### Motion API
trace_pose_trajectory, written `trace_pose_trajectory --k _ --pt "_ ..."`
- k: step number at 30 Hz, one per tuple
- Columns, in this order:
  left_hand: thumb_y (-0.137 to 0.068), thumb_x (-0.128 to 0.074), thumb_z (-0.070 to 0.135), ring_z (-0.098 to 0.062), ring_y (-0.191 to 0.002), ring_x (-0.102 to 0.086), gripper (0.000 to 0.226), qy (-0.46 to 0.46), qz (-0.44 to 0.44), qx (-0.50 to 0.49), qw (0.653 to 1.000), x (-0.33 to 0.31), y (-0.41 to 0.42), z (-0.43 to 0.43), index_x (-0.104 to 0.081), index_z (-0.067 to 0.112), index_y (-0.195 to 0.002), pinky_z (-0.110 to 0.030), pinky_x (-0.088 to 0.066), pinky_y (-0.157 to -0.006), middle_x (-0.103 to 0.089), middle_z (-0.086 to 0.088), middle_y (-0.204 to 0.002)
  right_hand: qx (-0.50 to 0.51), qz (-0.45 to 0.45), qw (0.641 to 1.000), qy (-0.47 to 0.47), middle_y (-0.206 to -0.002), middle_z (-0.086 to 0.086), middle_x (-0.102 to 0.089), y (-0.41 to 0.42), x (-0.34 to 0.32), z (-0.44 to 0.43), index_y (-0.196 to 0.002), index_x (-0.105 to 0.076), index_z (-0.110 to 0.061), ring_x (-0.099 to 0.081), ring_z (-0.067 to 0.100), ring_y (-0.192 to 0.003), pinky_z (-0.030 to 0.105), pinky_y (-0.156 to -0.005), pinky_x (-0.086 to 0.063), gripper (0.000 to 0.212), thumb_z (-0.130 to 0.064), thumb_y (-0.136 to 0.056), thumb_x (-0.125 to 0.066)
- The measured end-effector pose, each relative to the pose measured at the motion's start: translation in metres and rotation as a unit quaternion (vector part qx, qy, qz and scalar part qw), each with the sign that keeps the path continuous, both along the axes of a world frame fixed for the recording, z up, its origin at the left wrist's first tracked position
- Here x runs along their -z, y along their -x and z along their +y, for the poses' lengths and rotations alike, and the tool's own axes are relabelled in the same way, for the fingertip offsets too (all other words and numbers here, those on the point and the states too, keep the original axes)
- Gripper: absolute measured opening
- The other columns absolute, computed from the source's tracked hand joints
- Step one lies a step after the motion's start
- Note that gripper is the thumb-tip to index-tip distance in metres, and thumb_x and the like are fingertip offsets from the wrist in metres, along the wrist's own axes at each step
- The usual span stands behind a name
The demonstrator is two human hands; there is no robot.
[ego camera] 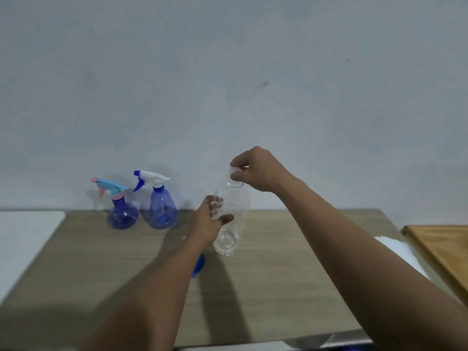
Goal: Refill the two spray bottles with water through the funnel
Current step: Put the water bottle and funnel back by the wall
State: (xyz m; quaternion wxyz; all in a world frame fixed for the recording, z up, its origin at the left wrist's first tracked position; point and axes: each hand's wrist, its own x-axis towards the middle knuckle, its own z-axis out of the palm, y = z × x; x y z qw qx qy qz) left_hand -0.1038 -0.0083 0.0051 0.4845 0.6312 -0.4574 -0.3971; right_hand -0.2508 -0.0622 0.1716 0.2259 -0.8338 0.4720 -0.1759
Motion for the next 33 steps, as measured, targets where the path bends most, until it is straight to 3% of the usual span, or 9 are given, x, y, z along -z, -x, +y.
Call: trace_pose_trajectory --k 2,5,8,11,14,17,23,28,33 --pt "-0.073 -0.087 0.014 -0.021 -0.102 -0.068 0.047 0.003 0.008 -0.007 1.0 0.001 0.0 0.0 -0.056 0.035 -0.1 -0.048 -0.054 -0.097 -0.068 0.001 -0.111 -0.008 0.01 1.0 0.001 -0.12 0.0 -0.072 -0.001 0.0 -0.003 -0.12 -0.073 -0.012 -0.069 0.016 -0.102 0.024 -0.083 -0.051 0.036 -0.018 -0.085 -0.073" --pt "-0.071 -0.088 0.012 -0.022 -0.101 -0.068 0.047 0.009 0.031 -0.014 0.999 0.004 0.0 -0.001 -0.056 0.035 -0.098 -0.049 -0.054 -0.097 -0.068 0.003 -0.107 -0.018 0.022 1.0 -0.002 -0.117 0.001 -0.073 -0.001 0.0 -0.006 -0.119 -0.073 -0.014 -0.067 0.016 -0.108 0.025 -0.088 -0.049 0.034 -0.025 -0.087 -0.076" --pt "-0.06 -0.089 0.026 -0.02 -0.1 -0.069 0.049 0.011 0.038 -0.012 0.999 0.009 -0.001 -0.004 -0.058 0.041 -0.095 -0.05 -0.055 -0.096 -0.07 0.005 -0.105 -0.008 0.024 1.0 0.004 -0.102 -0.001 -0.071 0.001 0.008 -0.008 -0.102 -0.067 -0.017 -0.068 0.018 -0.097 0.036 -0.084 -0.055 0.032 -0.043 -0.087 -0.074" --pt "-0.07 -0.089 0.019 -0.017 -0.101 -0.069 0.05 0.01 0.029 -0.007 1.0 0.008 0.0 -0.006 -0.058 0.032 -0.107 -0.047 -0.055 -0.096 -0.071 0.004 -0.108 -0.002 0.001 1.0 0.001 -0.098 -0.003 -0.07 0.002 0.018 -0.004 -0.101 -0.056 -0.019 -0.069 0.016 -0.089 0.037 -0.077 -0.056 0.04 -0.053 -0.087 -0.07" --pt "-0.074 -0.087 0.017 -0.016 -0.104 -0.067 0.048 0.012 0.024 -0.004 1.0 0.007 0.002 -0.007 -0.057 0.026 -0.11 -0.044 -0.055 -0.097 -0.07 0.003 -0.112 -0.015 -0.028 0.999 0.005 -0.109 -0.005 -0.069 0.003 0.026 -0.003 -0.114 -0.057 -0.023 -0.068 0.015 -0.101 0.029 -0.077 -0.05 0.025 -0.042 -0.098 -0.059" --pt "-0.072 -0.088 0.019 -0.014 -0.102 -0.068 0.048 0.018 0.02 -0.019 0.999 0.011 0.004 -0.007 -0.057 0.031 -0.107 -0.043 -0.056 -0.095 -0.07 0.005 -0.11 -0.002 -0.04 0.999 0.008 -0.11 -0.004 -0.068 0.002 0.03 -0.004 -0.109 -0.058 -0.021 -0.064 0.016 -0.107 0.032 -0.08 -0.051 0.02 -0.038 -0.099 -0.057" --pt "-0.076 -0.086 0.015 -0.006 -0.101 -0.066 0.044 0.026 0.028 -0.024 0.999 0.012 0.008 -0.004 -0.057 0.027 -0.108 -0.024 -0.054 -0.085 -0.068 0.009 -0.109 0.058 -0.061 0.994 0.068 -0.081 0.0 -0.068 -0.007 0.043 0.006 -0.096 -0.05 -0.014 -0.066 0.022 -0.08 0.041 -0.07 -0.055 0.045 -0.057 -0.091 -0.062" --pt "-0.077 -0.085 0.016 -0.009 -0.103 -0.065 0.047 0.028 0.039 -0.024 0.999 0.013 0.005 -0.006 -0.056 0.026 -0.112 -0.034 -0.056 -0.092 -0.067 0.009 -0.111 -0.015 -0.096 0.995 0.011 -0.122 0.001 -0.067 0.001 0.05 0.002 -0.126 -0.055 -0.023 -0.063 0.019 -0.116 0.036 -0.092 -0.053 0.03 -0.039 -0.101 -0.054" --pt "-0.077 -0.084 0.013 -0.01 -0.102 -0.066 0.048 0.031 0.042 -0.026 0.998 0.013 0.011 -0.007 -0.056 0.022 -0.115 -0.034 -0.056 -0.092 -0.068 0.006 -0.112 0.047 -0.162 0.986 -0.013 -0.111 -0.006 -0.068 0.003 0.055 -0.002 -0.106 -0.056 -0.019 -0.064 0.01 -0.105 0.028 -0.083 -0.052 0.027 -0.04 -0.093 -0.067"
